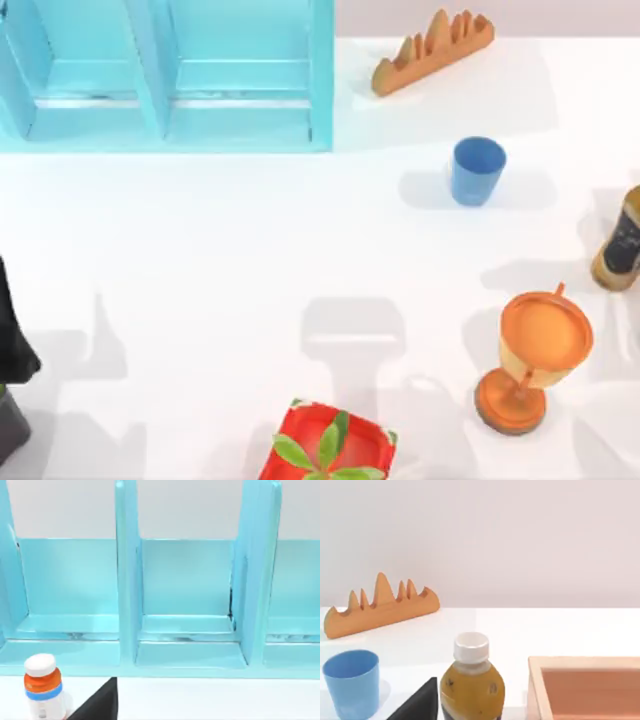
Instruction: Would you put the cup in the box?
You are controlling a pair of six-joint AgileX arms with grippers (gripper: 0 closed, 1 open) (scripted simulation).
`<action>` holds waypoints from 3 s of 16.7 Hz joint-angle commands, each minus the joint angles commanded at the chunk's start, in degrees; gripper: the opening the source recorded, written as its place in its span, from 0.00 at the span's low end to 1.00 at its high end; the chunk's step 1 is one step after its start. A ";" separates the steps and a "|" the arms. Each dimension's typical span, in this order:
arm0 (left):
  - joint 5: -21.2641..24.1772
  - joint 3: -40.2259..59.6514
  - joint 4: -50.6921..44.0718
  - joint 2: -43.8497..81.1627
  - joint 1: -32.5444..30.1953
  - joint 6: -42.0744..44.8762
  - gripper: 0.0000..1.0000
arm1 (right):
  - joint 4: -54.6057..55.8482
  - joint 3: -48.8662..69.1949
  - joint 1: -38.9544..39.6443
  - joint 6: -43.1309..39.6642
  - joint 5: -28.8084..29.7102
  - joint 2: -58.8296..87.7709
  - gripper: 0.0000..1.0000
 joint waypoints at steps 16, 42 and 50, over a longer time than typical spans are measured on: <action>0.00 0.00 0.00 0.00 0.00 0.00 1.00 | -27.73 51.31 7.51 5.10 3.27 54.22 1.00; 0.00 0.00 0.00 0.00 0.00 0.00 1.00 | -78.70 138.60 22.32 23.54 4.97 139.23 1.00; 0.00 0.00 0.00 0.00 0.00 0.00 1.00 | -63.91 127.80 21.95 22.93 4.85 142.76 1.00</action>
